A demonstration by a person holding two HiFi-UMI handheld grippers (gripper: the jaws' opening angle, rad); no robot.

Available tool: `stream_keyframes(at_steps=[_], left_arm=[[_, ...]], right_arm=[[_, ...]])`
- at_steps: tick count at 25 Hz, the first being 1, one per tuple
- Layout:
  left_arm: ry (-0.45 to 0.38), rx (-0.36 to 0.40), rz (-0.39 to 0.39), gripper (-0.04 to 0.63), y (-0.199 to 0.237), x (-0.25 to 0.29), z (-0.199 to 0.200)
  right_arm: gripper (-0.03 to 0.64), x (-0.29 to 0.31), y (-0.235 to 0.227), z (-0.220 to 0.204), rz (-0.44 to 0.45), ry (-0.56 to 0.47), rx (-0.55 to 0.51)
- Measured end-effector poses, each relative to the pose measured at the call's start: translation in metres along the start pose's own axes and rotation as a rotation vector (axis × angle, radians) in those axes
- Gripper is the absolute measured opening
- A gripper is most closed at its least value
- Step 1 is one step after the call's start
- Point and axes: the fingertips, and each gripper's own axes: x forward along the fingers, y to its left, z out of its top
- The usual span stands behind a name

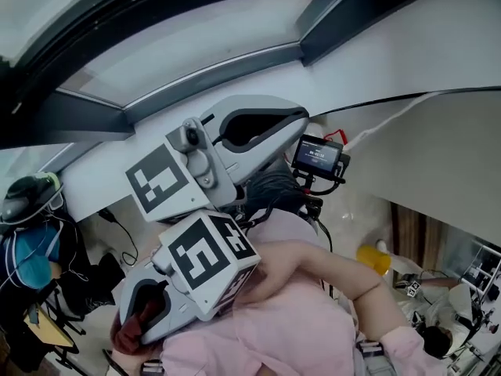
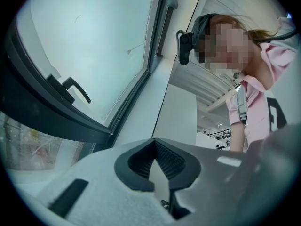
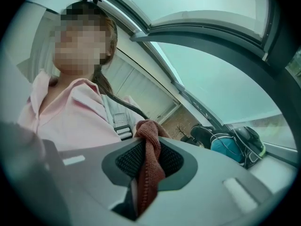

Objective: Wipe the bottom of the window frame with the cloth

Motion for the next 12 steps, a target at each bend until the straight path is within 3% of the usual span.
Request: stream_keyframes(at_steps=[5, 12], left_arm=[[0.054, 0.047, -0.017, -0.002, -0.005, 0.011, -0.010], [0.084, 0.042, -0.033, -0.002, -0.010, 0.022, -0.017]], right_arm=[[0.053, -0.006, 0.014, 0.000, 0.002, 0.000, -0.036], [0.052, -0.013, 0.017, -0.007, -0.016, 0.042, -0.057]])
